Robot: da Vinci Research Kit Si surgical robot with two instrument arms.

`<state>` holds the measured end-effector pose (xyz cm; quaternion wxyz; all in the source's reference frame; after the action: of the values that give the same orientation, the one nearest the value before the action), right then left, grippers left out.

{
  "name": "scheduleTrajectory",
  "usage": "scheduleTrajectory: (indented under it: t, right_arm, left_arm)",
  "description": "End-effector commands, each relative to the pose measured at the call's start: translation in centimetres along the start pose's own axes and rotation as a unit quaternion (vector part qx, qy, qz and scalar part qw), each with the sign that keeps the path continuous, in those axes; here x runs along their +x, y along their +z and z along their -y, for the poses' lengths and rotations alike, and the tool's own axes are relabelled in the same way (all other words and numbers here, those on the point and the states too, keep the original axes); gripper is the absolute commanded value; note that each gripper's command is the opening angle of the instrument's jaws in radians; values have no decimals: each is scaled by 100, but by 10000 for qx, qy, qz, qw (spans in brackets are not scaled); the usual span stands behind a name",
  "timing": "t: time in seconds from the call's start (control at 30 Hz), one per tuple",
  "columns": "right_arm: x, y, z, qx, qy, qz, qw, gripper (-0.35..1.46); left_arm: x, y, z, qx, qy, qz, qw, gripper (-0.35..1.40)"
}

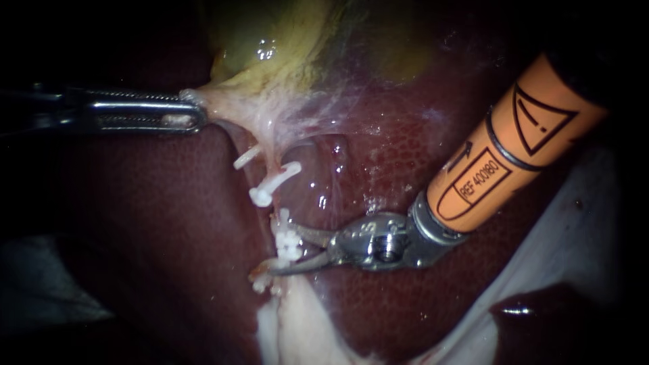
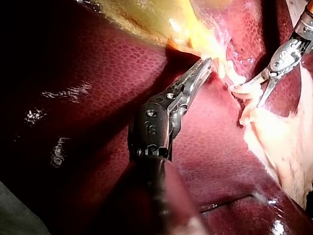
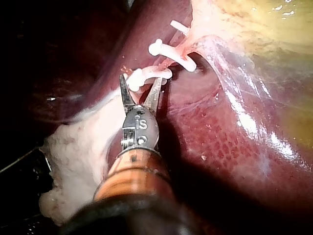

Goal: Go to the cutting position right tube

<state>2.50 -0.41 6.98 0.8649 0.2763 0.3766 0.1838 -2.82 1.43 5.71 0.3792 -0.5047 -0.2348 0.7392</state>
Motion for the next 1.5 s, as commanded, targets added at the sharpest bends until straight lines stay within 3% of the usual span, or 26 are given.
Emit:
scheduleTrajectory:
  t: [0.03,0.37,0.57,0.8,1.07,1.2,1.37,1.5]
  right_arm:
    - [1,-1,1,4,-4,-4,10000,139]
    - [4,-27,18,352,-114,-174,9992,142]
    - [13,-65,18,628,-192,-452,9968,142]
    - [19,-92,-4,752,-88,-732,9944,144]
    - [14,-81,-43,850,34,-858,9927,144]
    - [12,-76,-62,1039,155,-945,9900,144]
    - [12,-58,-73,1222,211,-947,9878,144]
    - [9,-41,-73,1392,259,-937,9855,144]
  left_arm:
    - [0,0,0,-4,0,0,10000,-35]
    - [-2,-6,2,-4,5,2,10000,-35]
    - [-2,-7,3,-8,5,3,10000,-35]
    - [-2,-7,3,-9,5,3,10000,-35]
    - [-2,-7,3,-7,6,3,10000,-35]
    - [-3,-7,3,-4,9,2,10000,-35]
    - [-3,-7,3,-4,9,2,10000,-35]
    - [-4,-7,3,-6,10,2,10000,-35]
